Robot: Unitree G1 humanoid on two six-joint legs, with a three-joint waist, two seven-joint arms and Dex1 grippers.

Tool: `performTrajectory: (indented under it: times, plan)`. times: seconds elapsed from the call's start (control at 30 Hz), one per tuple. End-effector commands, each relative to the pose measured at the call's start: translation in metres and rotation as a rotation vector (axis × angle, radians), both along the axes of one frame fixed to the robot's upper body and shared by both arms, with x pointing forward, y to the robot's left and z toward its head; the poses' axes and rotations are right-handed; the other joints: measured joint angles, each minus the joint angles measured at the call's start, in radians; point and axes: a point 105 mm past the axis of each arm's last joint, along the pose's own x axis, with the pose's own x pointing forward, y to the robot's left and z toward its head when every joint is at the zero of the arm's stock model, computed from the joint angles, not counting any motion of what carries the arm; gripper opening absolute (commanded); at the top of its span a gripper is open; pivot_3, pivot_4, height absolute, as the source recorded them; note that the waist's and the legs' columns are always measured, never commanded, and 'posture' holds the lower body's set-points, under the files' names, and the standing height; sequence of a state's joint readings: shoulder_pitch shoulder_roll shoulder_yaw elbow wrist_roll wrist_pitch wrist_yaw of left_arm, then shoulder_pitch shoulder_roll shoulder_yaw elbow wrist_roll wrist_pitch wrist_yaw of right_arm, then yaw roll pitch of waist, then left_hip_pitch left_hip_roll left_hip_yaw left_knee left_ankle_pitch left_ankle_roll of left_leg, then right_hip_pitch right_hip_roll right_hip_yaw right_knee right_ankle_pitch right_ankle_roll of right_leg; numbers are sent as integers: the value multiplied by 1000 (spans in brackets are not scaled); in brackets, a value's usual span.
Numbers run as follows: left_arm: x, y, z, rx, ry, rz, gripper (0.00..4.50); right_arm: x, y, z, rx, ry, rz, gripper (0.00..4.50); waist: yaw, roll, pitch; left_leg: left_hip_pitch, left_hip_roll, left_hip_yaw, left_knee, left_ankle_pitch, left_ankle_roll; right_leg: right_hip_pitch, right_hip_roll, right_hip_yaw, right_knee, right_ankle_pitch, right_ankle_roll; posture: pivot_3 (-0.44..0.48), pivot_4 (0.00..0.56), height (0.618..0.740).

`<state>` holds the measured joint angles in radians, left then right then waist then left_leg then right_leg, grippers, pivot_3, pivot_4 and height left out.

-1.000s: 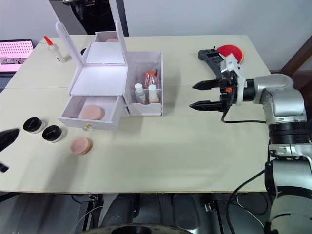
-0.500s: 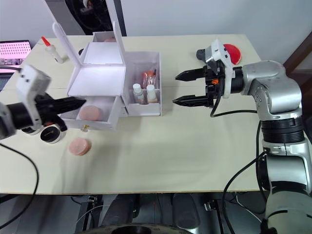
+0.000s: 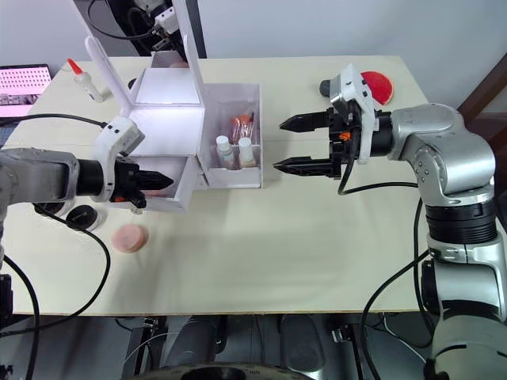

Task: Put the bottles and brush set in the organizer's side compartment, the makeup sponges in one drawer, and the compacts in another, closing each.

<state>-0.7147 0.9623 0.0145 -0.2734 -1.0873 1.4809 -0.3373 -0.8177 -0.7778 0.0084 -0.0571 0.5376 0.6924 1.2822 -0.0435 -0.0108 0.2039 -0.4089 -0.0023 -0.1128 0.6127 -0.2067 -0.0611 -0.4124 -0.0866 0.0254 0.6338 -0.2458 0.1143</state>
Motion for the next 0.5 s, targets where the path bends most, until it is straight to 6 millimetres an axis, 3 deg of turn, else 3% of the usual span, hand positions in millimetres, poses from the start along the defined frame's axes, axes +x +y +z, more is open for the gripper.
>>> performTrajectory:
  times: [0.03,0.33,0.5]
  plan:
    - [3,10,11,39,-48,40,12,-6,-2,14,14,-57,4,4500,0,0,0,0,0,0,0,0,0,0,0,0,0,0,0,0,150,740]
    - [3,31,16,89,-48,118,12,-1,2,16,14,-76,8,4500,0,0,0,0,0,0,0,0,0,0,0,0,0,0,0,0,150,740]
    - [6,23,39,-5,-156,94,12,2,3,16,17,-73,14,4500,0,0,0,0,0,0,0,0,0,0,0,0,0,0,0,0,150,740]
